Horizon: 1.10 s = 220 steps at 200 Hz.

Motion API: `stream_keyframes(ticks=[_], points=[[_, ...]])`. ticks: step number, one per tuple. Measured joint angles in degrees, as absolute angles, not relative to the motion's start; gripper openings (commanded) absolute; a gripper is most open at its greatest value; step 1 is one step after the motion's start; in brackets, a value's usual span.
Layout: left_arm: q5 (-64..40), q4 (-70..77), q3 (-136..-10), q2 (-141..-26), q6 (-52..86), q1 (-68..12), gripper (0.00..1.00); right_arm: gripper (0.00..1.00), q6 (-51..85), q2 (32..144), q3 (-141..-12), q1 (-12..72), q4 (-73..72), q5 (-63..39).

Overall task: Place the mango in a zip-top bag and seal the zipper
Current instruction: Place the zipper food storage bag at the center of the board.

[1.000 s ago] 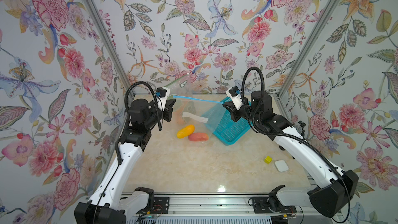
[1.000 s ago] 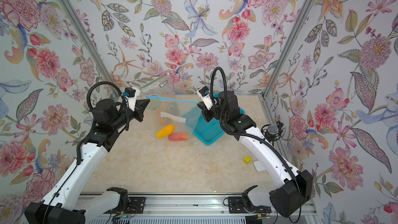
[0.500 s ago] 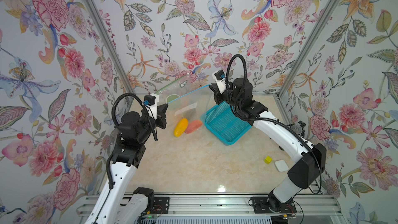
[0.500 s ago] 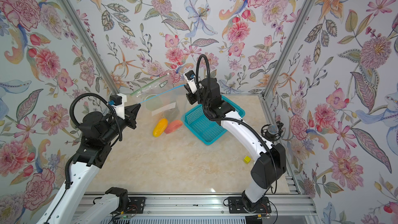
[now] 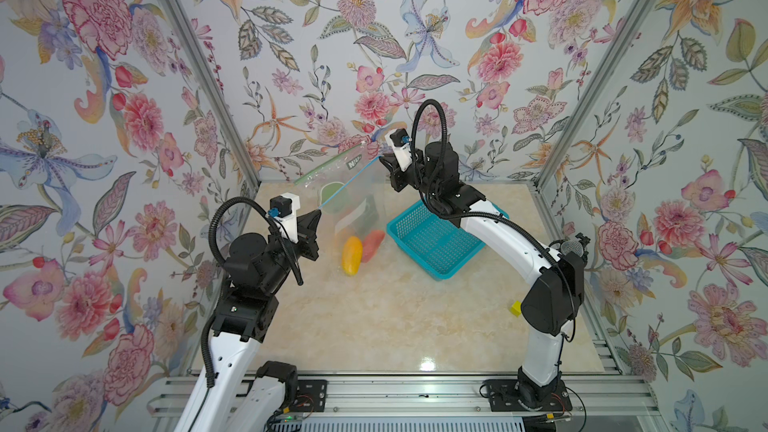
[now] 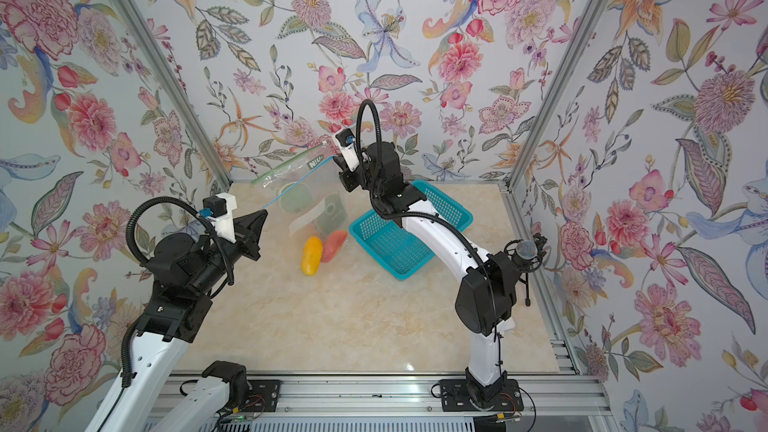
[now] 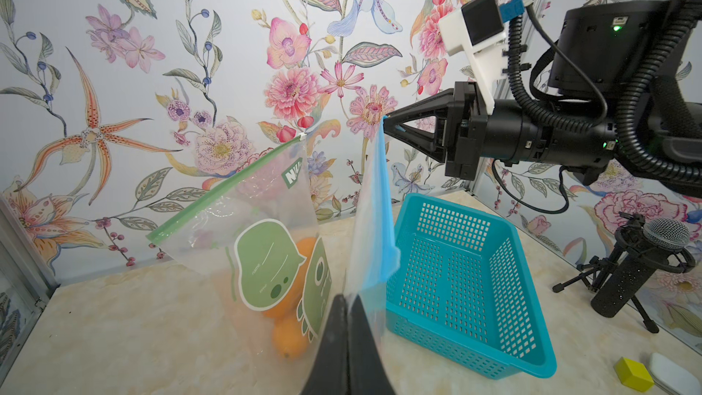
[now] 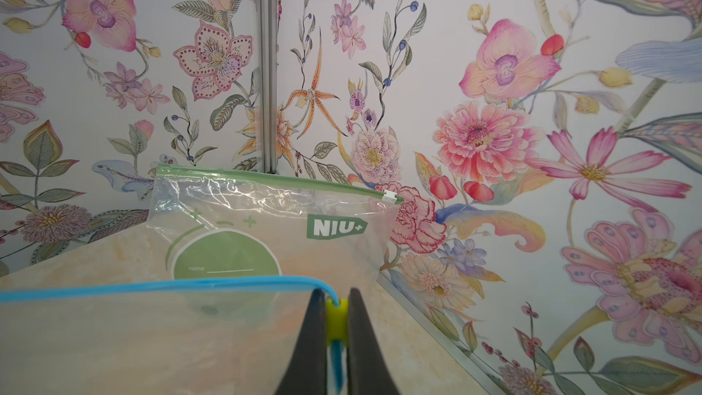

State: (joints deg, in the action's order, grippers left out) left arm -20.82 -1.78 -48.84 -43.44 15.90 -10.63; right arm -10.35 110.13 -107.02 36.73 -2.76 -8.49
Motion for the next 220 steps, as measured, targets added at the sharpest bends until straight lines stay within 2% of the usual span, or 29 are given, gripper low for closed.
stream_keyframes(ticks=[113, 160, 207, 220], points=[[-19.7, -0.2, -47.7, -45.1, 16.4, -10.6, 0.0, 0.0, -8.2, 116.6, -112.5, 36.3, -2.9, -10.1], [-21.3, 6.8, -42.4, -46.7, 19.3, -11.0, 0.0, 0.0, -8.1, 116.6, -112.5, 34.9, -2.7, -11.1], [-20.9, 13.6, -41.2, -52.1, 20.2, -14.7, 0.0, 0.0, -8.1, 119.4, -116.7, 32.7, -0.7, -11.7], [-20.3, 14.8, -41.2, -53.3, 20.2, -14.9, 0.0, 0.04, -8.1, 120.4, -118.1, 32.4, 0.2, -11.8]])
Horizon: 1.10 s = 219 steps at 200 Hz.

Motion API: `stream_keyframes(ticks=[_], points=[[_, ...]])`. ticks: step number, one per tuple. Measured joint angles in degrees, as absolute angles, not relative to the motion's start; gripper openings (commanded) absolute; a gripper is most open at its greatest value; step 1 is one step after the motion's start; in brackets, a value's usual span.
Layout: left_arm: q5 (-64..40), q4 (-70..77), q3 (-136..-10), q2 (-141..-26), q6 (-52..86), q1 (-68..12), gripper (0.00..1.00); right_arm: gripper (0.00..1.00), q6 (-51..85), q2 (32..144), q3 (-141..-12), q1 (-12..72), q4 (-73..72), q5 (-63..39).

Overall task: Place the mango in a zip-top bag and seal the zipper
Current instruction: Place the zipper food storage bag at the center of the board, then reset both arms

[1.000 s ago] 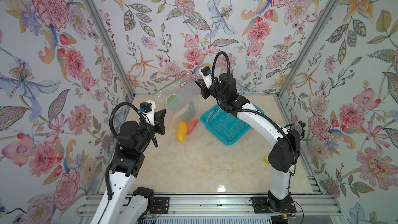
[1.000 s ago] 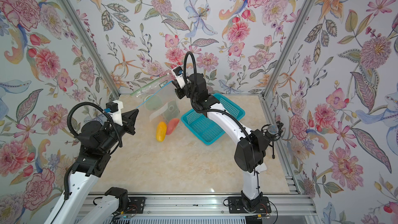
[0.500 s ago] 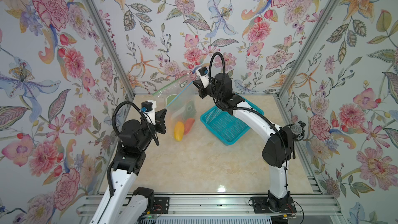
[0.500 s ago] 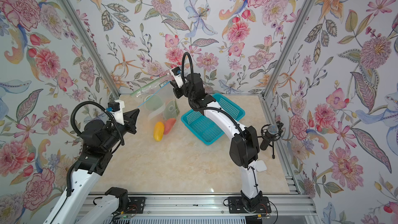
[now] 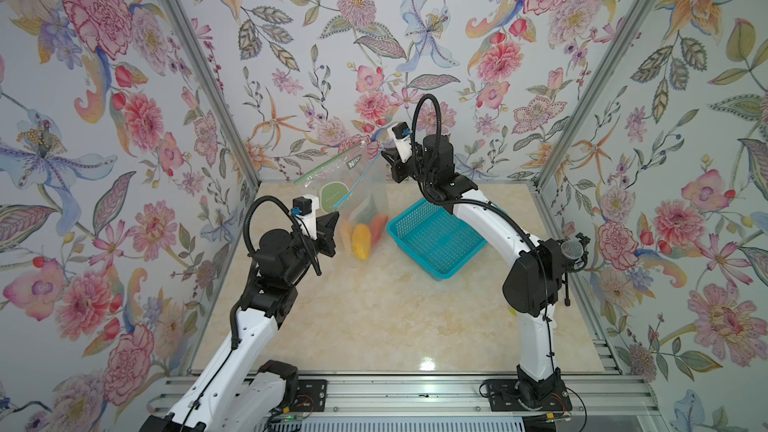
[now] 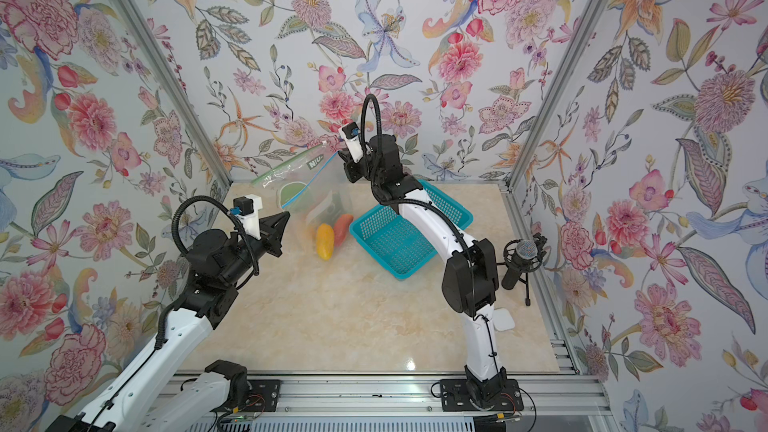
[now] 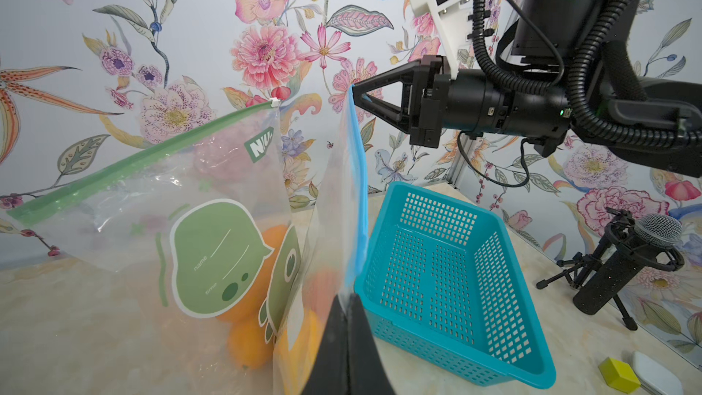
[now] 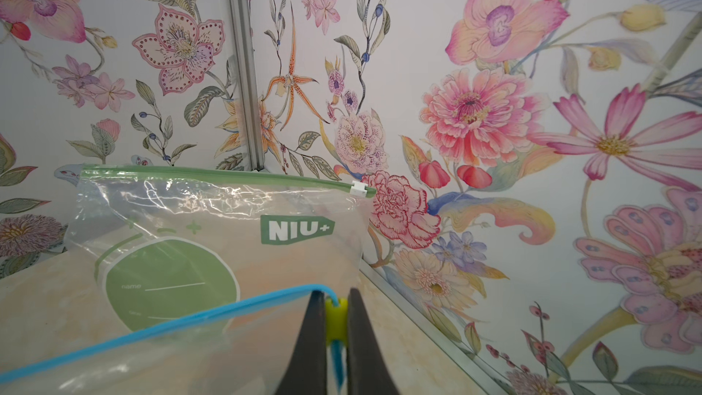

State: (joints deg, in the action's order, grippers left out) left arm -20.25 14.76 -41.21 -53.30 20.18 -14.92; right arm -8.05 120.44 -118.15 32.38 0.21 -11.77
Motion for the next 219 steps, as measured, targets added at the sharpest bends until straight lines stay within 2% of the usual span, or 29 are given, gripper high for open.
stream_keyframes(ticks=[16, 47, 59, 98, 137, 154, 198, 219], points=[[-19.2, 15.6, -41.2, -54.3, 20.2, -14.9, 0.0, 0.13, -8.1, 121.6, -119.8, 32.2, 1.3, -12.0], [-17.1, 15.5, -41.2, -55.1, 20.3, -14.9, 0.24, 0.39, -7.7, 123.1, -120.8, 30.9, 1.9, -9.0], [-16.1, 15.2, -41.2, -55.1, 20.4, -14.9, 0.28, 0.48, -7.7, 123.4, -120.8, 29.3, 1.9, -7.3], [-14.9, 13.9, -41.2, -56.1, 20.2, -14.9, 0.32, 0.59, -7.0, 123.3, -118.0, 25.9, 1.4, -4.0], [-13.3, 11.0, -41.2, -54.2, 20.2, -14.9, 0.58, 0.68, -7.0, 121.6, -112.2, 27.1, 1.8, -3.5], [-11.2, 9.0, -41.2, -51.6, 20.4, -14.9, 0.61, 0.71, -7.0, 118.8, -108.6, 27.7, 2.1, -2.9], [3.6, 0.9, -42.8, -43.5, 23.6, -14.9, 0.58, 0.75, -5.4, 101.1, -92.0, 29.2, 1.7, 3.0], [10.9, -2.9, -43.3, -43.6, 27.0, -14.6, 0.65, 0.77, -3.3, 89.3, -80.8, 29.6, 0.9, 7.2]])
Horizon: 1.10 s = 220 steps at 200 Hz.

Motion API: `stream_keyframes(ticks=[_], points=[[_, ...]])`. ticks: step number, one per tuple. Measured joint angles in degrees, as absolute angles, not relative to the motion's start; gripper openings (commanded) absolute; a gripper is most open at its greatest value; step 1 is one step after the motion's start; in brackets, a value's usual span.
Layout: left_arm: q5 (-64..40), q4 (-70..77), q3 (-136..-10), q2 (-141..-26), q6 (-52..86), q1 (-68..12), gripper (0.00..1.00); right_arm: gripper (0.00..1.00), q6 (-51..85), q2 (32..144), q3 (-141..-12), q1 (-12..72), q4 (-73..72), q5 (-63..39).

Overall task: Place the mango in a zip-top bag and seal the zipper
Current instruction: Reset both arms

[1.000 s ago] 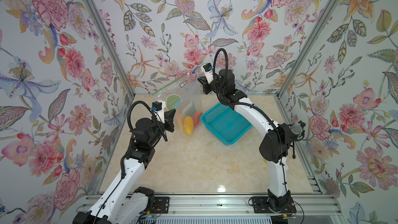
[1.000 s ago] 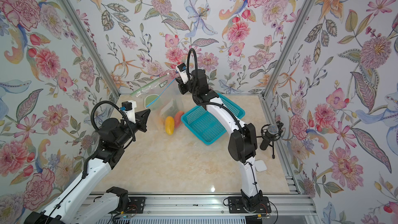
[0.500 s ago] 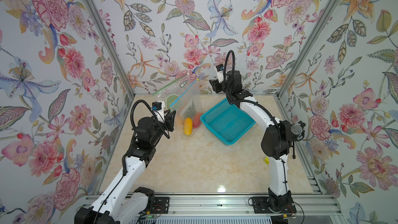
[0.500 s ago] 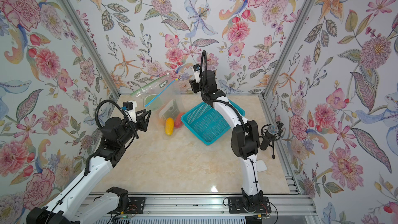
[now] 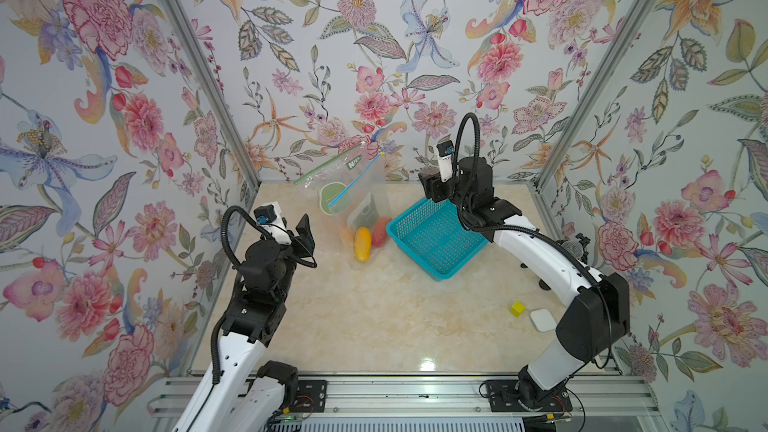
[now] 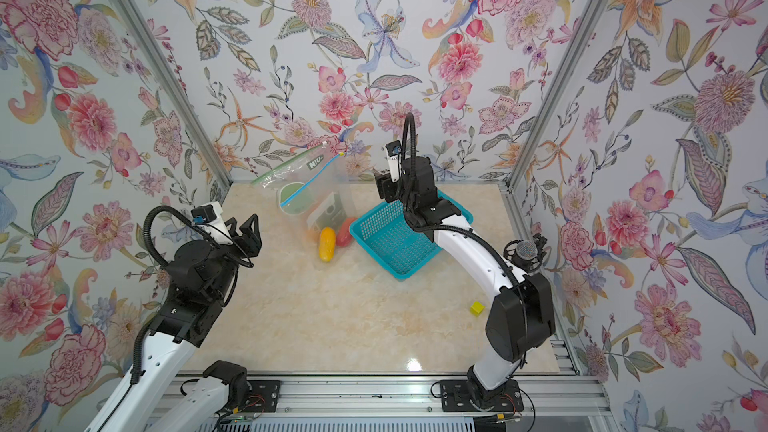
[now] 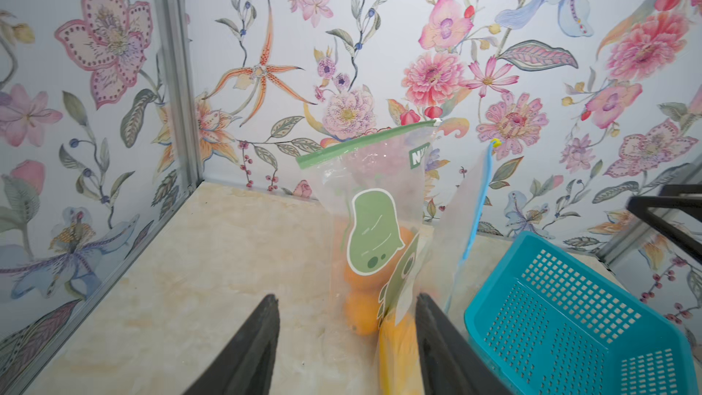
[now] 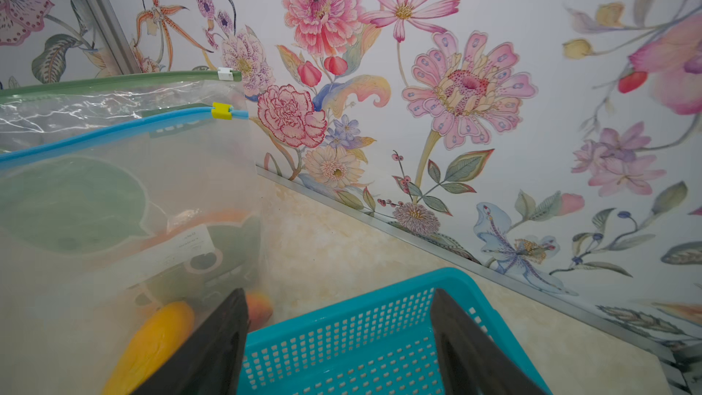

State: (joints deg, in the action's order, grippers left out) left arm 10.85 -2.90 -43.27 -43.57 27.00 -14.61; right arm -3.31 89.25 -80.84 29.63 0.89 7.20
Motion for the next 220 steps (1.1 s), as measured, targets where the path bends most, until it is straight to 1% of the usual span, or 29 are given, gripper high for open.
stream_keyframes(ticks=[8, 27, 47, 56, 70, 99, 129, 150, 178, 200, 220], points=[[12.6, -4.2, -43.3, -44.5, 28.3, -14.1, 0.68, 0.78, -2.5, 84.8, -76.2, 29.7, 0.6, 9.2], [15.5, -6.5, -43.1, -48.2, 31.4, -11.3, 0.78, 0.83, -0.3, 75.9, -66.0, 29.5, 0.6, 14.3], [16.3, -6.8, -41.5, -51.3, 33.9, -7.4, 0.92, 0.86, 2.1, 69.1, -55.7, 28.3, 1.9, 18.5], [16.8, -6.7, -40.7, -52.6, 34.3, -5.8, 0.99, 0.9, 3.2, 66.8, -51.6, 27.2, 2.8, 20.0], [17.1, -5.9, -39.8, -54.7, 35.4, -3.4, 0.99, 1.0, 5.1, 64.2, -46.2, 25.3, 3.7, 21.8], [17.5, -1.6, -37.7, -58.5, 35.5, -0.1, 0.99, 1.0, 8.1, 60.7, -38.3, 18.5, 4.5, 23.6], [19.3, 4.1, -34.9, -60.5, 33.9, 1.4, 0.99, 1.0, 9.1, 60.8, -34.4, 11.4, 1.7, 24.1], [19.9, 11.0, -31.9, -61.7, 31.2, 3.3, 0.99, 1.0, 9.0, 62.8, -31.3, 7.5, -4.5, 23.4], [19.3, 22.9, -25.8, -63.4, 25.9, 5.0, 0.99, 1.0, 8.1, 66.1, -26.2, 3.8, -16.7, 21.5], [17.4, 31.4, -22.1, -65.4, 21.6, 5.7, 0.99, 1.0, 6.8, 70.1, -25.4, 2.5, -24.1, 21.1], [15.1, 37.6, -21.4, -67.9, 18.2, 5.7, 0.99, 1.0, 5.6, 74.2, -25.5, 2.4, -29.7, 19.9]])
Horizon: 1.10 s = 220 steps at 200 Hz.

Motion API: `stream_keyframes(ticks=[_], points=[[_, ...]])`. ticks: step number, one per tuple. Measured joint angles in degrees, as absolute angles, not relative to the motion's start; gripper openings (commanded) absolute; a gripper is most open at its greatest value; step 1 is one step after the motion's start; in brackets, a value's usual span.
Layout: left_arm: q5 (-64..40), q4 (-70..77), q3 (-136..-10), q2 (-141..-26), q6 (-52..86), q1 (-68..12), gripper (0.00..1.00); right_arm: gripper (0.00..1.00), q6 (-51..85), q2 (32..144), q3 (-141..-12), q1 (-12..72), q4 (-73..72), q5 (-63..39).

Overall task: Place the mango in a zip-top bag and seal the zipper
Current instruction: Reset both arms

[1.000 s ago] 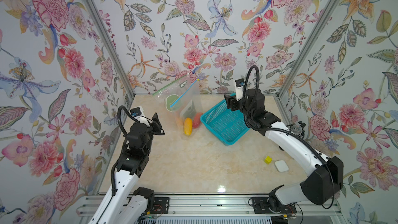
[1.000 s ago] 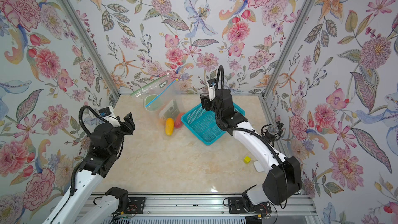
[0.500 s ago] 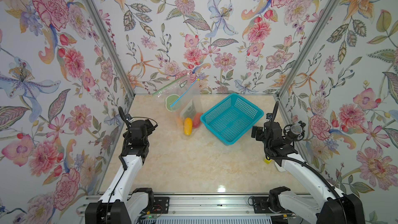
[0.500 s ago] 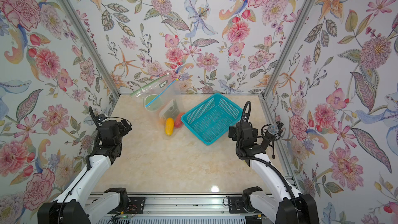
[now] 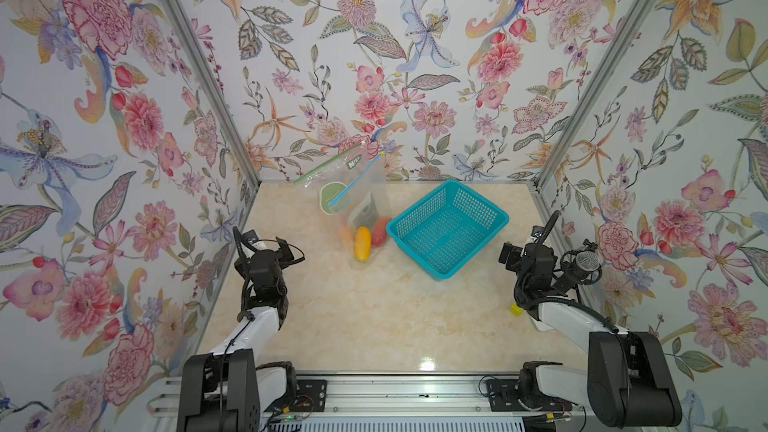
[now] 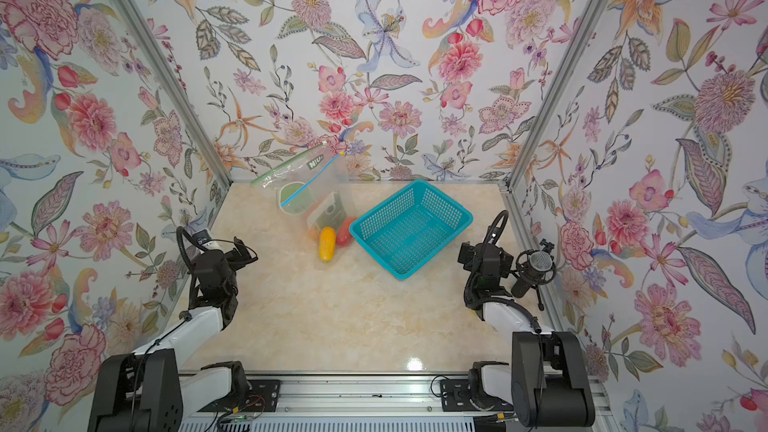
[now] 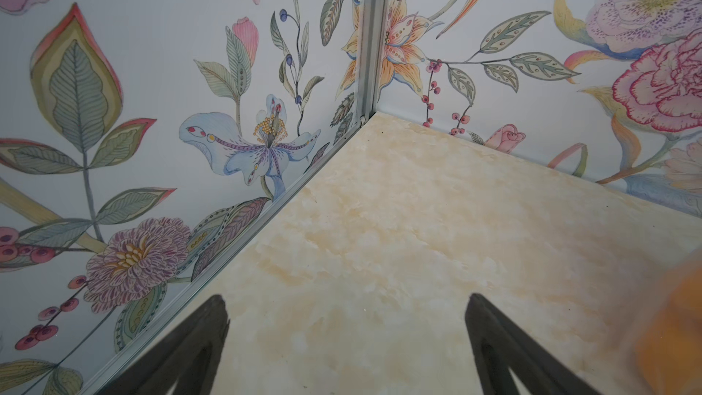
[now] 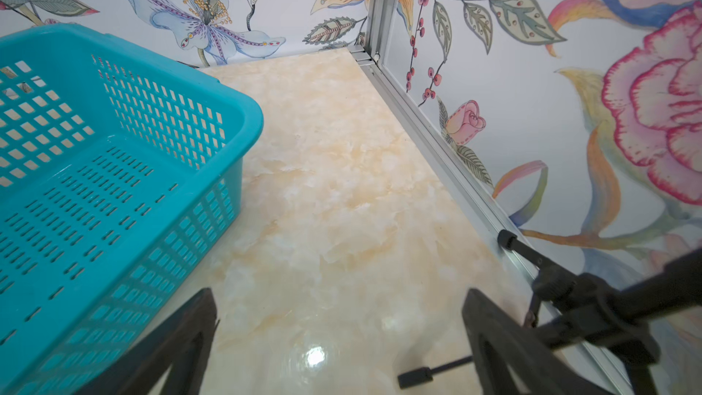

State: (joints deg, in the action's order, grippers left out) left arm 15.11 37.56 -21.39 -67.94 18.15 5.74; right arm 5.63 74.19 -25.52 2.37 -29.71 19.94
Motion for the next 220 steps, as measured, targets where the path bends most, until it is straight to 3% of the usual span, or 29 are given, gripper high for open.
stream_keyframes(ticks=[118, 220], points=[[2.9, 54.2, -18.2, -77.0, 9.4, 6.0, 0.99, 1.0, -0.6, 82.7, -28.3, 2.4, -44.6, 11.4], [-1.4, 58.5, -17.0, -81.8, 7.8, 6.0, 0.99, 1.0, -2.7, 74.5, -22.5, 2.5, -43.9, 11.2]])
